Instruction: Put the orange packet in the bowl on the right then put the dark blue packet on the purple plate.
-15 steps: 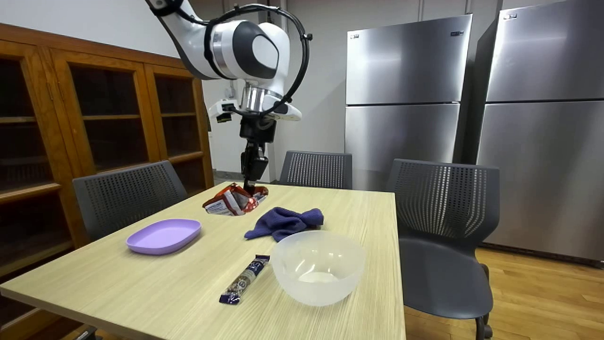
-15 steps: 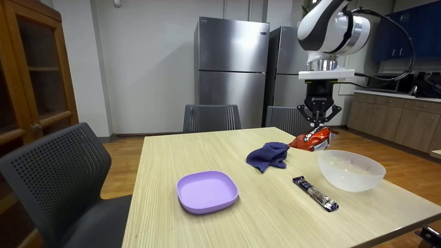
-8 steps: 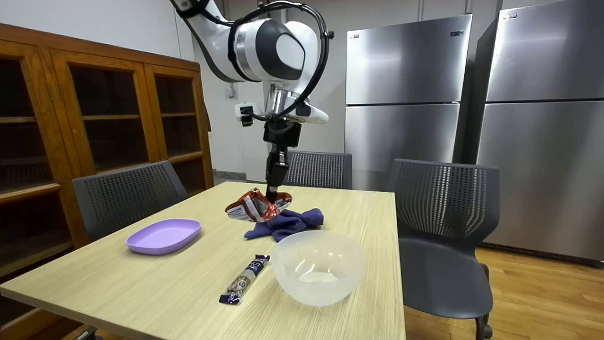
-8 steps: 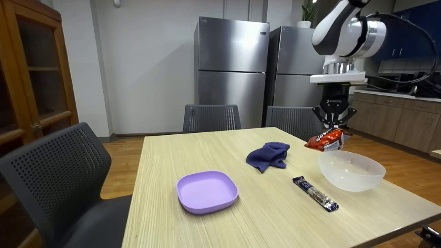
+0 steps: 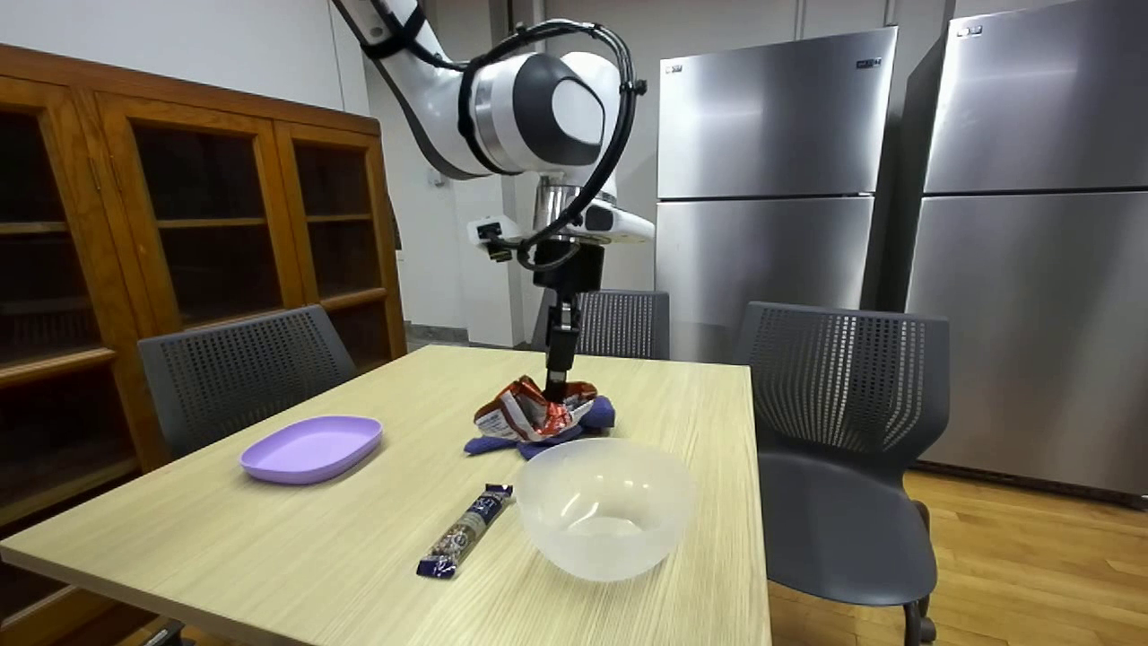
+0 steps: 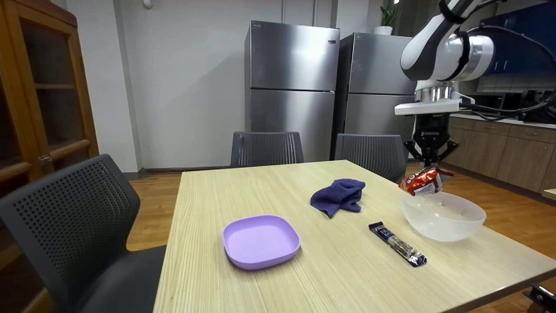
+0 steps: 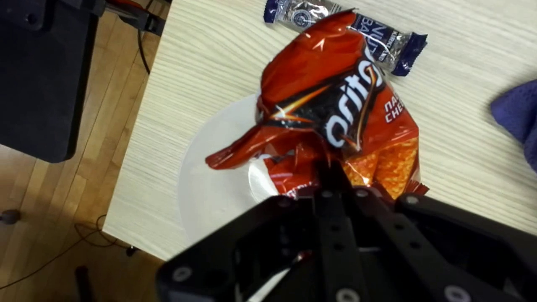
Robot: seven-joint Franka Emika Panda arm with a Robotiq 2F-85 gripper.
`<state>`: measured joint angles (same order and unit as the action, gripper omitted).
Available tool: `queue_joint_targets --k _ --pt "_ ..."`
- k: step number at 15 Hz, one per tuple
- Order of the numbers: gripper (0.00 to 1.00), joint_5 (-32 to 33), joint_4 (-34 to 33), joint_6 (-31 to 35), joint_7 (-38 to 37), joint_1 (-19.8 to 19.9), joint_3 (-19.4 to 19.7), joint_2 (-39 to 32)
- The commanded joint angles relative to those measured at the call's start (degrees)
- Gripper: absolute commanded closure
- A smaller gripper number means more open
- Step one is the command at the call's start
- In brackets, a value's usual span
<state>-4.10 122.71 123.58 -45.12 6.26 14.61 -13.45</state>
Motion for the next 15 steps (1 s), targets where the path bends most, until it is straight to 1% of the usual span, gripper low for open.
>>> queue_joint_targets --k 1,3,10,15 --pt "1.0 3.59 -1.76 1.53 -5.24 0.13 0.65 -2.43" --pt "1.0 4.74 -2.23 2.62 -7.77 0.29 1.33 -3.56" --pt "1.0 3.98 -4.73 4.33 -14.15 0.76 3.13 -8.53" --pt "1.0 3.89 -6.34 4.15 -17.07 0.72 3.59 -10.98"
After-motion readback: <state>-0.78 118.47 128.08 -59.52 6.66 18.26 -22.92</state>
